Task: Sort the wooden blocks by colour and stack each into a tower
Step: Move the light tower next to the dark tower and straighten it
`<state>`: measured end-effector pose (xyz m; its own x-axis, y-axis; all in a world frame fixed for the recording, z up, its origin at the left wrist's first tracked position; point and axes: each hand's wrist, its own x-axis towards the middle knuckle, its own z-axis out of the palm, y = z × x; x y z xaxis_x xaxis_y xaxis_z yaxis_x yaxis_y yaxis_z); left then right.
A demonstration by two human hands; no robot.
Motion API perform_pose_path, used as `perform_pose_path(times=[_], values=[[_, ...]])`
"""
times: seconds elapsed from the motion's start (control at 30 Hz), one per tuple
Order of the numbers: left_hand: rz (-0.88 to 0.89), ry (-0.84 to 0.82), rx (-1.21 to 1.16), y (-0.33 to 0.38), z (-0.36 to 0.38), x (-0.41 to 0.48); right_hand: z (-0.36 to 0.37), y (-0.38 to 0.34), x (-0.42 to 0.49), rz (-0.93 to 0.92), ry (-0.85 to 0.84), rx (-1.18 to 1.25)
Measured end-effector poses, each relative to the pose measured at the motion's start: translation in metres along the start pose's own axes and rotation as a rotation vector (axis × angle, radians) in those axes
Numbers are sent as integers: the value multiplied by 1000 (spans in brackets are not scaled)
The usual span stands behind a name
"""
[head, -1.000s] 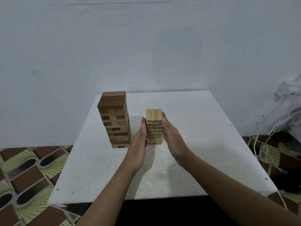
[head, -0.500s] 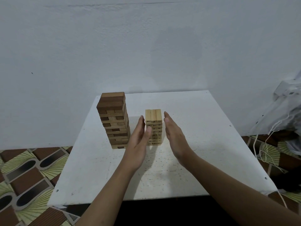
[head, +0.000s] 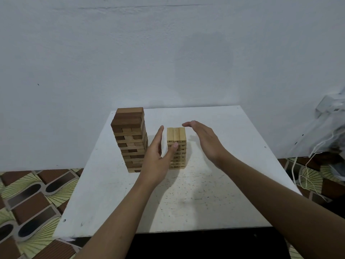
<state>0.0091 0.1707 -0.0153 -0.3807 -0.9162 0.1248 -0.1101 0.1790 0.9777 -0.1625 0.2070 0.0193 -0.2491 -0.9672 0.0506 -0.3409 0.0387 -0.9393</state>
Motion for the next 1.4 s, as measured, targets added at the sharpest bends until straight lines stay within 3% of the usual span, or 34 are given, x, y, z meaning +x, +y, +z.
perform_pose_path(times=[0.27,0.8,1.4], values=[[-16,-21,-12,0,0,6,9,-5,19,18,-89,36],[1,-75,29,-9,-3,8,12,13,3,-10,-23,154],[16,-103,79,-5,-3,7,23,27,-16,-28,-83,33]])
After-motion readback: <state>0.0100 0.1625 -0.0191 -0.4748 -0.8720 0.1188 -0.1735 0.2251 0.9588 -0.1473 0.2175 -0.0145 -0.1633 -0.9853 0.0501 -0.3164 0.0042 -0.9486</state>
